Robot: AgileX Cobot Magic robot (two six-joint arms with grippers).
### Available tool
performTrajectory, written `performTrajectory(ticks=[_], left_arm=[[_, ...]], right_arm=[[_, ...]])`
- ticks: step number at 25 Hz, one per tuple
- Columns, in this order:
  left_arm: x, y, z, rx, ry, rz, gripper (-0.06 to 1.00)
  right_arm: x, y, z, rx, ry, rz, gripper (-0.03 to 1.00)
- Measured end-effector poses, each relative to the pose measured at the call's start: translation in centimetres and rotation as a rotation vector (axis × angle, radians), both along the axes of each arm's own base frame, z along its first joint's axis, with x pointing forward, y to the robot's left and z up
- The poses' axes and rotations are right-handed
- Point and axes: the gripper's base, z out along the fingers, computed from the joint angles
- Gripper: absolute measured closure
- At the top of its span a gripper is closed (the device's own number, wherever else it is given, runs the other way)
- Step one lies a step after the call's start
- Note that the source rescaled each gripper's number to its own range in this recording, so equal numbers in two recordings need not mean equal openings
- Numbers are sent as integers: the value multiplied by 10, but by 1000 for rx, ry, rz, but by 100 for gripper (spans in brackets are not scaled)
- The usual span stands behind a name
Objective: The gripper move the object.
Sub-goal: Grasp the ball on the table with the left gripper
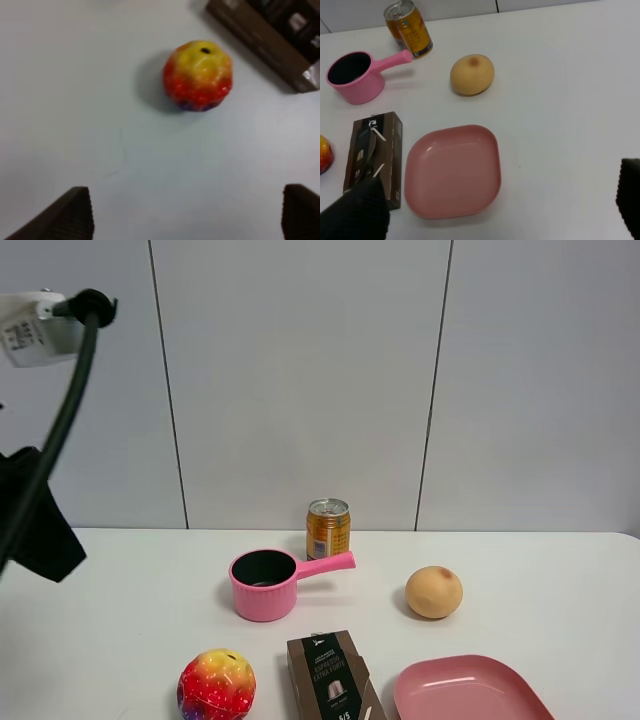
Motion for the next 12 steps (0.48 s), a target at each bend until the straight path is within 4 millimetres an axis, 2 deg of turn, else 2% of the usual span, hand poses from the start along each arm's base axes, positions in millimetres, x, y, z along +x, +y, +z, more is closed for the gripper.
performTrajectory(ticks=[4, 12], left_arm=[[5, -22, -15, 23, 8, -73, 49], [21, -35, -41, 211, -89, -233, 49]], right_arm=[[0, 0, 0, 0, 0, 0, -3], [0, 0, 0, 0, 0, 0, -3]])
